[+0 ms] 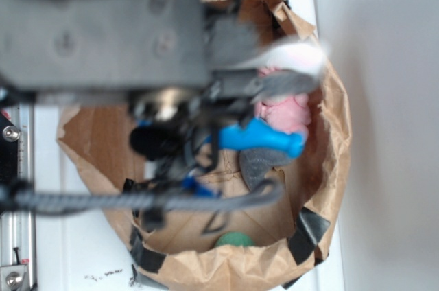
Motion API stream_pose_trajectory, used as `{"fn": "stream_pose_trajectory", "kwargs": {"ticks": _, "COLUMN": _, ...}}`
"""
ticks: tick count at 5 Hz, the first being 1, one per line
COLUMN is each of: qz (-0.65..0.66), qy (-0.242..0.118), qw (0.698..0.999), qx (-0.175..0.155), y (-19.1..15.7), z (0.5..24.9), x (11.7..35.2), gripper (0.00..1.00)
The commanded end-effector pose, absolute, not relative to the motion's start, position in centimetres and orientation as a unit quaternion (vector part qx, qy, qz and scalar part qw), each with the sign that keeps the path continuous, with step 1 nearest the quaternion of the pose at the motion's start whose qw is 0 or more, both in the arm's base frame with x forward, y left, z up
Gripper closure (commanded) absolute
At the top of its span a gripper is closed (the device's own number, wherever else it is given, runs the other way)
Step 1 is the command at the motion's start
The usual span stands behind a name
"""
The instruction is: Grab the blue bottle.
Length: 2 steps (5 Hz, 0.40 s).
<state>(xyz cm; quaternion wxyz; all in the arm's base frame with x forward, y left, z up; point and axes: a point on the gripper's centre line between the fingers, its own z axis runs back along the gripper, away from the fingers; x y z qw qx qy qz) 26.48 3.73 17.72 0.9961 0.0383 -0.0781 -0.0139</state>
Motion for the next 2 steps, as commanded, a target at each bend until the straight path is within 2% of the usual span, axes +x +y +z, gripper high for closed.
{"fn": "stream_pose_trajectory", "kwargs": {"ticks": 1, "qz": 0.054, "qy": -0.075, "qw": 0.988, "qx": 0.126, "y": 3.97, "z": 20.04, "x": 27.38, "gripper": 1.0}}
{"fn": "stream_pose_trajectory", "kwargs": {"ticks": 2, "qz": 0.043, "qy": -0.066, "qw": 0.988, "qx": 0.137, "y": 3.54, "z": 19.92, "x": 26.64, "gripper": 0.0}}
